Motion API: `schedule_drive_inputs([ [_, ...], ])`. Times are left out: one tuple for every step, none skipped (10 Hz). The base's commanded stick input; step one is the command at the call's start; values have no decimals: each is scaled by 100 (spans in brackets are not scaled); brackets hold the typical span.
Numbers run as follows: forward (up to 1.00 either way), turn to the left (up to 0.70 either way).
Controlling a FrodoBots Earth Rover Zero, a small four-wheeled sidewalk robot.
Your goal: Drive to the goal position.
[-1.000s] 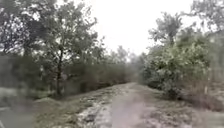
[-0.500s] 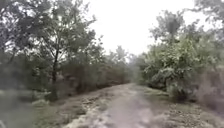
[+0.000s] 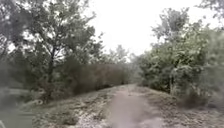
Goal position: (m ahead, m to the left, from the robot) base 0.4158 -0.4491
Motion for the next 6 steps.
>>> schedule_drive_inputs([
  [70, 4],
  [70, 4],
  [70, 4],
  [70, 4],
  [70, 4],
  [70, 4],
])
